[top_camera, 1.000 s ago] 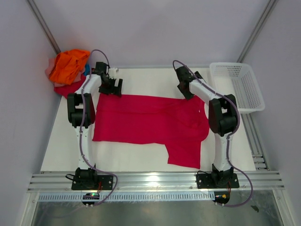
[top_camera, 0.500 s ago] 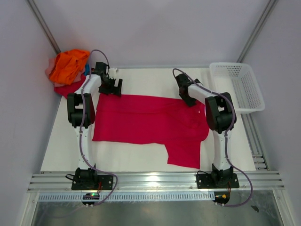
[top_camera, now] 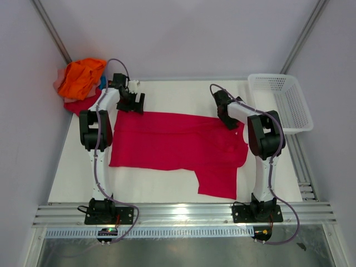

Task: Fold and stack the t-shirts
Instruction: Fold the flattened tshirt in 1/3 of the way

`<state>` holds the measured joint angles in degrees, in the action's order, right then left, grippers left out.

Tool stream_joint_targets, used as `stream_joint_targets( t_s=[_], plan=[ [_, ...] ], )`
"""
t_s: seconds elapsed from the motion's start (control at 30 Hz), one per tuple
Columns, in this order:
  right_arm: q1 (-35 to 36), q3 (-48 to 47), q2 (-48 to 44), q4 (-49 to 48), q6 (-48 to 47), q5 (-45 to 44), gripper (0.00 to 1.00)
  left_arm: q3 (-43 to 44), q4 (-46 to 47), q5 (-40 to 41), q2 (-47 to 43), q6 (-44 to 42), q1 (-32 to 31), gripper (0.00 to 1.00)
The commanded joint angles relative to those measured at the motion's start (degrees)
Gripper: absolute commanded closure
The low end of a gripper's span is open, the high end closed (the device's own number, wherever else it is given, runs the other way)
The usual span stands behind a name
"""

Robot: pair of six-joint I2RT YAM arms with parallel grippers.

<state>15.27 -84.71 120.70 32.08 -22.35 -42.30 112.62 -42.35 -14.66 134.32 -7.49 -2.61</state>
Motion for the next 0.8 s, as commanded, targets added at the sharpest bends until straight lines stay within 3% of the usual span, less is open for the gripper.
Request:
stream_joint_targets(
  t_s=[0.0,0.3,0.4,0.47,0.57,0.77],
  plan=[
    [-0.6,2.4,-2.6,2.4,-0.2,-0.2,0.01,-2.7,-3.8,3.8,2.1,1.1,1.5,0.01],
    [-0.7,4.9,-9.1,2.0,0.5,0.3,0.01,-2.8,-3.8,3.2,2.3,1.1,1.5,0.01],
    [-0.6,0.3,-11.0,4.8,3.8,4.9,0.01,-2.7,-4.1,2.8,2.6,1.2,1.3,0.01],
    [-0.6,-3.4,-11.6,7.7,5.3,12.6,0.01,-2.6,-4.1,2.5,2.7,1.2,1.3,0.01],
    [-0.3,-8.3,-10.0,10.7,7.1,18.8,0.01,-2.6,-4.2,2.3,2.6,1.1,1.3,0.01],
    [1.5,-13.4,-2.9,13.5,7.1,18.9,0.01,-2.8,-4.4,2.1,2.2,0.7,1.2,0.01]
  ],
)
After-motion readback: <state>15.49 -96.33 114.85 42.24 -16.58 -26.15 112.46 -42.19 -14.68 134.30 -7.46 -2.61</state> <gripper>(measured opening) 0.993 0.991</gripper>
